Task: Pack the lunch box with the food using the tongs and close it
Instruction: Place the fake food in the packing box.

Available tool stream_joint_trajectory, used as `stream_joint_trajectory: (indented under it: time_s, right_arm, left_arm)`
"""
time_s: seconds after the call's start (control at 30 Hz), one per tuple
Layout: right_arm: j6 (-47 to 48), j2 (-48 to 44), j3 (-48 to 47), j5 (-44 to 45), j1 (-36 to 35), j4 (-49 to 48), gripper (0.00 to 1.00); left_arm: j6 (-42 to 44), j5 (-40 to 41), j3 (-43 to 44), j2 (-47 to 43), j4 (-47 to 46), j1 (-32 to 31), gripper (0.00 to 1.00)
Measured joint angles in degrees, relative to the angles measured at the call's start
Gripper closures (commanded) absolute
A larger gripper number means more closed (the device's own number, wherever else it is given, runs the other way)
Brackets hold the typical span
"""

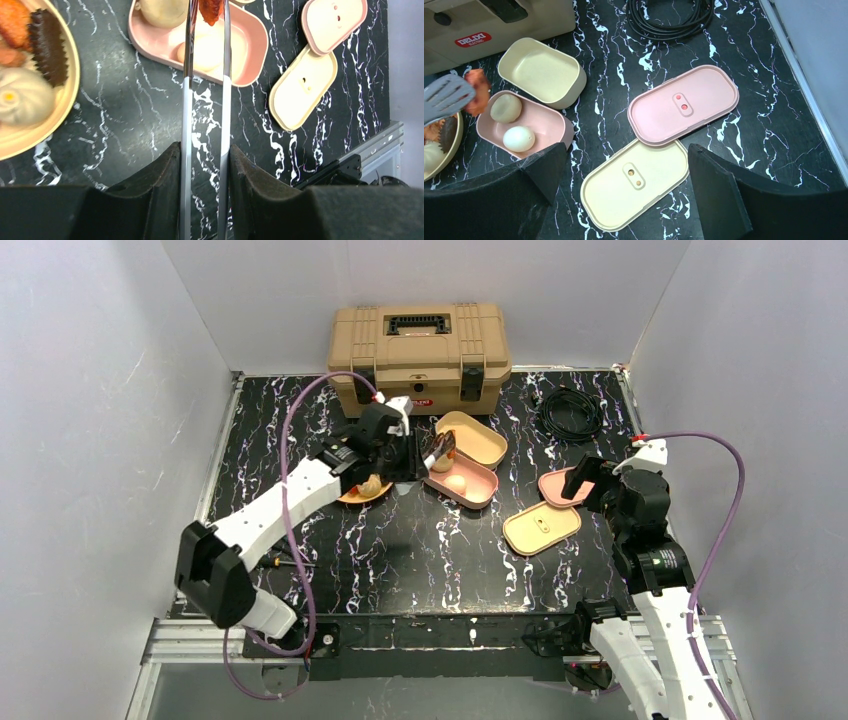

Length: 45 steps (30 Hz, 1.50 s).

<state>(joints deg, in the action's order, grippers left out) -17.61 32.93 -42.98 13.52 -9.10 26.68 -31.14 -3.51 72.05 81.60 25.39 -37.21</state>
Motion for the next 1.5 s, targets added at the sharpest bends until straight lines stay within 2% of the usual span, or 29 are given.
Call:
stream_joint_trajectory:
  time_s: [0.47,0.8,1.1,1.33,1.5]
  right_arm:
    - [0.0,-0.39,0.0,-0.02,0.0,-0.02,0.0]
    - [0.0,-0.7,0.0,-0.2,0.0,-0.02,0.0]
    - [0.0,-0.72,0.0,-0.2,0.0,-0.02,0.0]
    - [0.0,-0.72,0.0,-0.2,0.0,0.0,0.0]
    - [0.02,-0.74,0.0,-0.2,0.0,0.02,0.0]
  left_arm:
    - [-6.1,4.7,6.97,14.34,-8.85,-1.18,1.0]
    - [-6.97,6.23,12.26,21.62,-9.4,-1.18,1.0]
    - [-6.97,7.1,14.27,22.99,-8.66,-1.18,0.74]
    - [-6.91,7.19,14.38,22.99,-8.07,-1.18,0.67]
    - [-6.58,7.19,14.71,22.97,-7.28,-1.18,0.66]
